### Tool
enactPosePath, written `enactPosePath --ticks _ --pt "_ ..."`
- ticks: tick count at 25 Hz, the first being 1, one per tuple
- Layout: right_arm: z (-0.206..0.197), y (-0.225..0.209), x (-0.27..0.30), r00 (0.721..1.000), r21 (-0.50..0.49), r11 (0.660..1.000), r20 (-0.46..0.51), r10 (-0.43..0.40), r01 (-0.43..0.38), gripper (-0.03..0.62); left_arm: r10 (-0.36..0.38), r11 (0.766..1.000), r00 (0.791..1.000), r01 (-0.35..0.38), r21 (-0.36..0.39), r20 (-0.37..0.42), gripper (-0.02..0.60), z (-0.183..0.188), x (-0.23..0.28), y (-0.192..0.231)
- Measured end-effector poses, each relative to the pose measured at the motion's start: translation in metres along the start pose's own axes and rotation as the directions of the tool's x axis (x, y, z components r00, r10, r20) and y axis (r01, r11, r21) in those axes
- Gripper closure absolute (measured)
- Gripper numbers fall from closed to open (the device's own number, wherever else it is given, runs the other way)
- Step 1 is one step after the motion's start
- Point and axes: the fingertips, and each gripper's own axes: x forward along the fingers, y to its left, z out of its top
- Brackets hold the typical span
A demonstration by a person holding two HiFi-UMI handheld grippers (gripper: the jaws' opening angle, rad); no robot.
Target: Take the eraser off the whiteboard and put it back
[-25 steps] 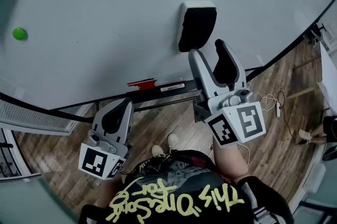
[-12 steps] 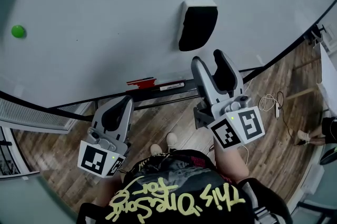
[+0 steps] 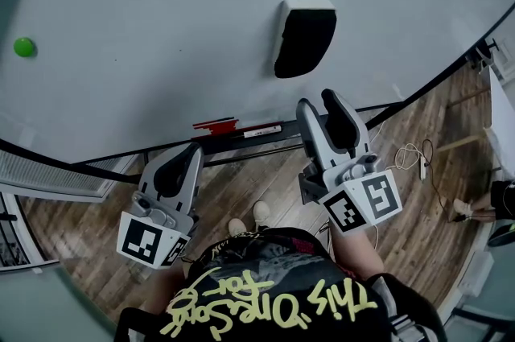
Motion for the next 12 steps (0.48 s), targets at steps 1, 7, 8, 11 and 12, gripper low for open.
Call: enactPosePath --ticks 1,7,8,11,12 --pt "-0.001 0.0 -0.001 1.0 -0.001 1.0 -0.002 0.003 -0.003 0.407 0.0 1.0 1.0 0.0 0.0 -0.001 0.571 0.0 0.0 0.0" --pt "-0.011 0.0 -0.004 1.0 -0.002 1.0 -0.027 0.012 -0.012 0.469 0.0 1.0 1.0 0.0 -0.007 -0.005 0.571 -0.003 0.004 0.0" --pt "-0.013 0.001 -0.004 0.999 -0.003 1.0 -0.034 0.017 -0.017 0.48 0.0 1.0 1.0 0.0 -0.008 -0.005 0.571 -0.003 0.004 0.0" --pt "-0.019 0.002 -0.005 0.998 -0.003 0.999 -0.052 0.033 -0.033 0.514 0.003 1.0 1.0 -0.003 -0.01 -0.003 0.571 -0.003 0.005 -0.001" --pt "-0.021 0.002 -0.006 0.998 0.0 0.999 -0.055 0.036 -0.036 0.525 0.005 1.0 1.0 -0.005 -0.01 -0.004 0.571 -0.004 0.005 -0.001"
